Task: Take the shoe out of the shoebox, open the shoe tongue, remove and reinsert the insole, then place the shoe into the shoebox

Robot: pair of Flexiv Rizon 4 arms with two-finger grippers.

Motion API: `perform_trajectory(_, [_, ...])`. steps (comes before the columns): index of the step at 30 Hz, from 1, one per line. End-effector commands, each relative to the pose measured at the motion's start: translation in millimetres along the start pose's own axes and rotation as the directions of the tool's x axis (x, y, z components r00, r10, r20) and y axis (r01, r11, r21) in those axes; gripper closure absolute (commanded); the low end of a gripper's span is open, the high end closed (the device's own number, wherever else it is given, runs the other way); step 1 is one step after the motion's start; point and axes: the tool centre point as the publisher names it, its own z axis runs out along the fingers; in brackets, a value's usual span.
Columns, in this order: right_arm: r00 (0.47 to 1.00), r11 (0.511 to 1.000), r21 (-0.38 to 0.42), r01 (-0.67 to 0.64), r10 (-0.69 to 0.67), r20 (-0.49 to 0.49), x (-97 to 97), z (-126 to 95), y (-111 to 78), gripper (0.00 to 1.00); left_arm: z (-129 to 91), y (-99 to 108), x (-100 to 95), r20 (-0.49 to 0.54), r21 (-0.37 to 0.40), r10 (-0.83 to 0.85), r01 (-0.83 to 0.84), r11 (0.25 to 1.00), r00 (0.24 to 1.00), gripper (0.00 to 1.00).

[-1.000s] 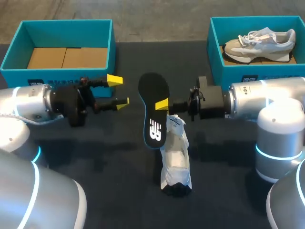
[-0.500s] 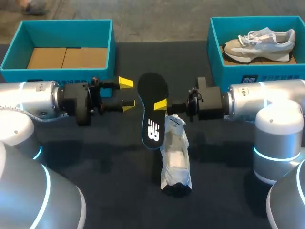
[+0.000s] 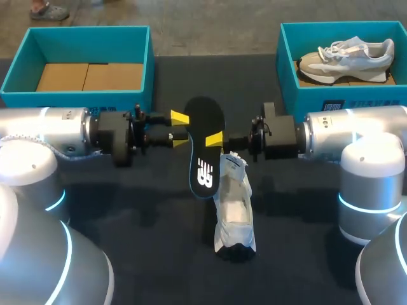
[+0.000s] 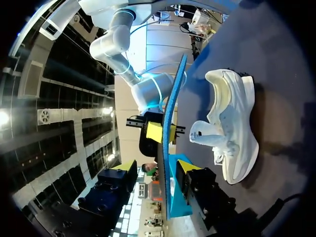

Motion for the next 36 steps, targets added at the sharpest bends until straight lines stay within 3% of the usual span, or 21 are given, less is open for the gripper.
perform_trajectory(1, [1.000, 1.000, -0.003, 0.000, 0.000, 0.003, 0.3, 2, -0.9, 1.00, 10, 6, 1.4, -0.007, 0.005, 0.004, -0.004, 1.000, 1.000, 0.51])
perform_trajectory(23, [1.000, 0.998, 0.054, 0.012, -0.012, 0.010, -3.4, 5, -4.3, 1.00, 33, 12, 11.3, -0.036, 0.000, 0.010, -0.010, 1.000, 0.999, 0.61])
perform_trajectory(32, [1.000, 0.998, 0.063, 0.007, -0.008, 0.012, -4.6, 5, -4.7, 1.00, 37, 13, 15.5, -0.052, 0.000, 0.002, -0.002, 1.000, 0.999, 0.83])
perform_trajectory(33, [1.000, 0.998, 0.064, 0.006, -0.007, 0.013, -4.6, 5, -4.7, 1.00, 38, 13, 15.9, -0.053, 0.001, 0.002, -0.002, 1.000, 0.999, 0.88])
perform_trajectory(34, [1.000, 0.998, 0.064, 0.005, -0.006, 0.013, -4.9, 5, -4.8, 1.00, 38, 13, 16.1, -0.054, 0.001, 0.001, -0.001, 1.000, 0.999, 1.00])
perform_trajectory(36, [1.000, 0.998, 0.065, 0.004, -0.005, 0.014, -5.1, 5, -5.3, 1.00, 38, 13, 16.2, -0.055, 0.002, 0.000, 0.000, 1.000, 0.999, 1.00])
